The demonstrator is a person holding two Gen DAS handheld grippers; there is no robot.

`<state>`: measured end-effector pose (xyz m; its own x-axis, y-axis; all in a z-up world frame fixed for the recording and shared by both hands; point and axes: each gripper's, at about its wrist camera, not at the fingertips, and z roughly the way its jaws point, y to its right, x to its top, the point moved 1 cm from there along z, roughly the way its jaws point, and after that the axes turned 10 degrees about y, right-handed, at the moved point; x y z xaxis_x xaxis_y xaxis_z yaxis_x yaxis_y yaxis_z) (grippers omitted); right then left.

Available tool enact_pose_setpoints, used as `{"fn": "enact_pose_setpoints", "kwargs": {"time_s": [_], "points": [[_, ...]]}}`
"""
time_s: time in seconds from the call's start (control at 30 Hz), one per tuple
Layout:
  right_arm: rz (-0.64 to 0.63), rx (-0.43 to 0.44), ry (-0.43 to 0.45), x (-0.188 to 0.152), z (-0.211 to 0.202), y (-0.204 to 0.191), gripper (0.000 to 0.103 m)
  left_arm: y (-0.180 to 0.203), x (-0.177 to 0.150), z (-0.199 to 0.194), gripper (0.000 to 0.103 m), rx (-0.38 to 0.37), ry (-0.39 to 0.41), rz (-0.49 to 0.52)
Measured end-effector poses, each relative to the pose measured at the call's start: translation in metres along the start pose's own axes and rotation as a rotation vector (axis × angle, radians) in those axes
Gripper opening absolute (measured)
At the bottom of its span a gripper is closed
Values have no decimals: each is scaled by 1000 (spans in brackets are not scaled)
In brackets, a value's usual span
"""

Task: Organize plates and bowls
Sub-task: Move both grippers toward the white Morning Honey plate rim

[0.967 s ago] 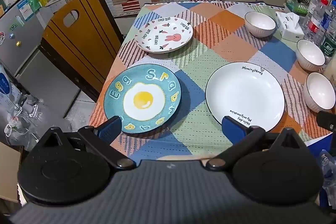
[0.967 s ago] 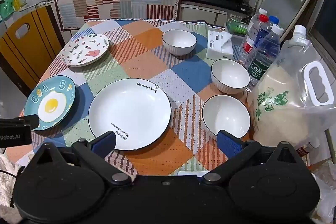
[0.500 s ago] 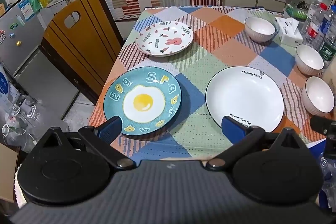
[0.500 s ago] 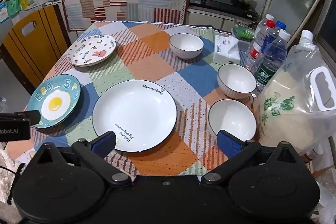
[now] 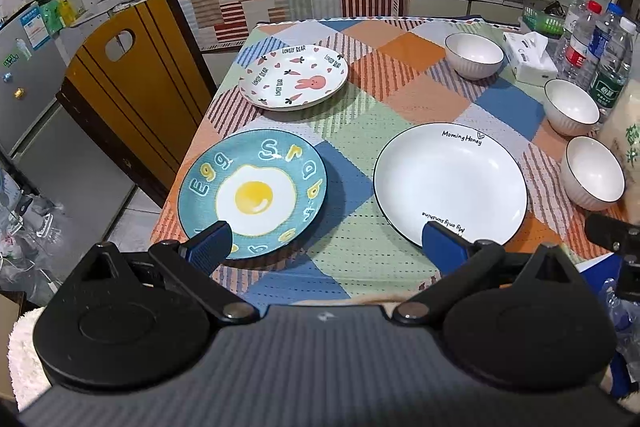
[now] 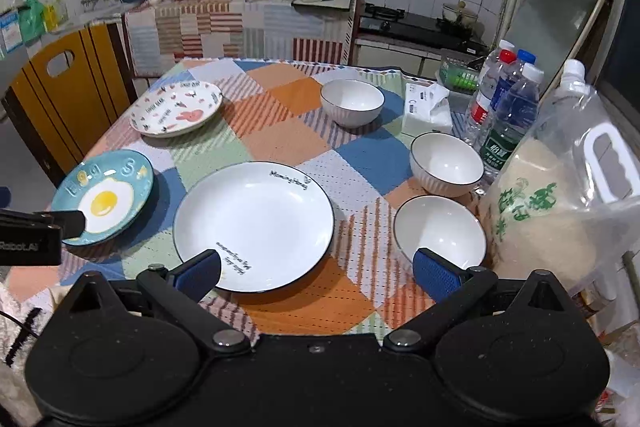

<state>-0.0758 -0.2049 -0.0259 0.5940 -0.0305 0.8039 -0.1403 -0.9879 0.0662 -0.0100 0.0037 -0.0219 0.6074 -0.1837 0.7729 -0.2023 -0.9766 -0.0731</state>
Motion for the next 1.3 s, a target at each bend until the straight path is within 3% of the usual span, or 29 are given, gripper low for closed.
{"fn": "enact_pose_setpoints", "kwargs": {"time_s": [0.6,1.3], "points": [[-8,-28,19,-12,3,3,103,-2,-8,2,103,-30,51,-36],[-11,-34,6,-13,4,5,103,-7,-11,4,101,-67,5,-68]]}}
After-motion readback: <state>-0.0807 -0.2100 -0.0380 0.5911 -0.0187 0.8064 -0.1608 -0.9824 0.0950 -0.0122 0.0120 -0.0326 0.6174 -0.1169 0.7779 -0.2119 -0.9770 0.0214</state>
